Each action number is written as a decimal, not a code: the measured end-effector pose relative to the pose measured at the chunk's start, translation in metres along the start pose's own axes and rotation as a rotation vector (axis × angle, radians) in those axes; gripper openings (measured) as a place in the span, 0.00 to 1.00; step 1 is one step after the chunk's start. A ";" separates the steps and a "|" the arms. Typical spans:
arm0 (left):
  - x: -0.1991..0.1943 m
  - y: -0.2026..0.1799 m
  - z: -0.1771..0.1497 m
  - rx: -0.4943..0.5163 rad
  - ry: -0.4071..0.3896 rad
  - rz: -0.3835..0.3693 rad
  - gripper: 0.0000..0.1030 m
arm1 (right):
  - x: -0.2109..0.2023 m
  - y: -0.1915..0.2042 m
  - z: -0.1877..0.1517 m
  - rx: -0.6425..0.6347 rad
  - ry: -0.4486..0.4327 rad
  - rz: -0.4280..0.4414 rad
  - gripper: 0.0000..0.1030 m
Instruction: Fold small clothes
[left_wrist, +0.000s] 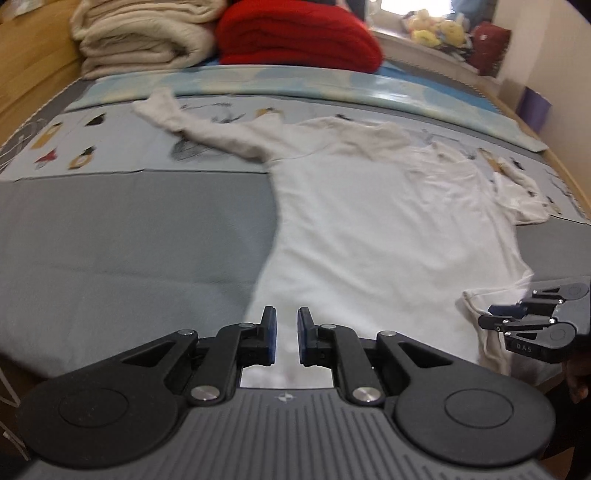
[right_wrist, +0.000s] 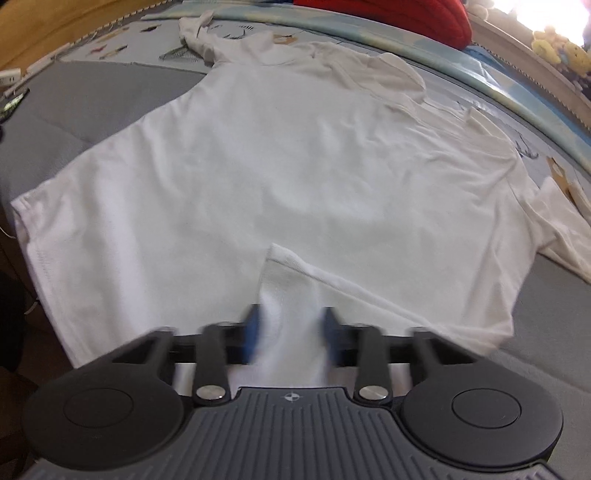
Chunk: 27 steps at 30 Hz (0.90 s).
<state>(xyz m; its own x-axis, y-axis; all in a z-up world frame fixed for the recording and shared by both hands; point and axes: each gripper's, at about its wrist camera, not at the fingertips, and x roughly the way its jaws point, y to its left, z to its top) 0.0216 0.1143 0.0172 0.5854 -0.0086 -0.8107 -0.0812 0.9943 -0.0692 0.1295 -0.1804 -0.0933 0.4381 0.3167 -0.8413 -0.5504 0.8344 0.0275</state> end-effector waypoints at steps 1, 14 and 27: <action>0.001 -0.007 0.003 0.009 0.004 -0.008 0.12 | -0.007 -0.005 -0.004 0.007 -0.007 -0.003 0.10; 0.034 -0.067 0.024 0.036 0.002 -0.116 0.12 | -0.082 -0.084 -0.102 0.260 0.023 -0.016 0.03; 0.047 -0.043 0.015 0.054 -0.019 -0.005 0.12 | -0.029 -0.027 0.007 0.161 -0.097 0.041 0.33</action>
<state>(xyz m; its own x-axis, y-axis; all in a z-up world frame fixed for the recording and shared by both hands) 0.0647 0.0731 -0.0094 0.6008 -0.0122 -0.7993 -0.0346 0.9985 -0.0413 0.1362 -0.2090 -0.0659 0.4889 0.3873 -0.7816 -0.4514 0.8791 0.1533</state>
